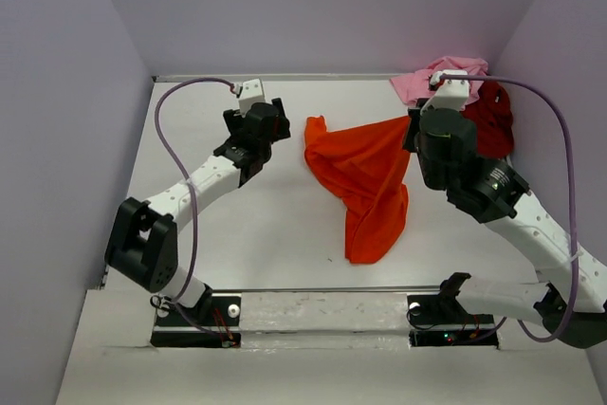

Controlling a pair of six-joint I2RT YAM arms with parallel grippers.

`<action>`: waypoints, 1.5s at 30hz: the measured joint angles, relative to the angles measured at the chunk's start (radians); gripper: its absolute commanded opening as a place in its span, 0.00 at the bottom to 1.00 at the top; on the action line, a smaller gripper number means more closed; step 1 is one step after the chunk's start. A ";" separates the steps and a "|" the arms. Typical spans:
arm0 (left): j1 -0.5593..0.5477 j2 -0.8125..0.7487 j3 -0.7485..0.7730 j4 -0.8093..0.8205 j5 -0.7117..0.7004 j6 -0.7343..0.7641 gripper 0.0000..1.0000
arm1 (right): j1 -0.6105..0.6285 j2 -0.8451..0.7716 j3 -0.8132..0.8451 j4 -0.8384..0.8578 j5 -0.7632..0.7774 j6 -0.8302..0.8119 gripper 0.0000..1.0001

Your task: Fold and stack the t-shirts

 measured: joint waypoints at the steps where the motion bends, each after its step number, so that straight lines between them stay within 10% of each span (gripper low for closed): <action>1: 0.002 0.029 0.004 0.010 0.006 -0.013 0.98 | 0.000 -0.006 0.000 0.000 0.001 -0.002 0.00; 12: -0.003 0.483 0.120 0.135 0.237 -0.082 0.97 | 0.000 -0.014 -0.073 -0.024 -0.016 0.002 0.00; 29: 0.076 0.735 0.602 0.195 0.390 -0.029 0.98 | 0.000 -0.111 -0.155 -0.135 -0.074 0.077 0.00; 45: 0.075 0.910 0.697 0.153 0.478 -0.021 0.98 | 0.000 -0.141 -0.185 -0.179 -0.074 0.111 0.00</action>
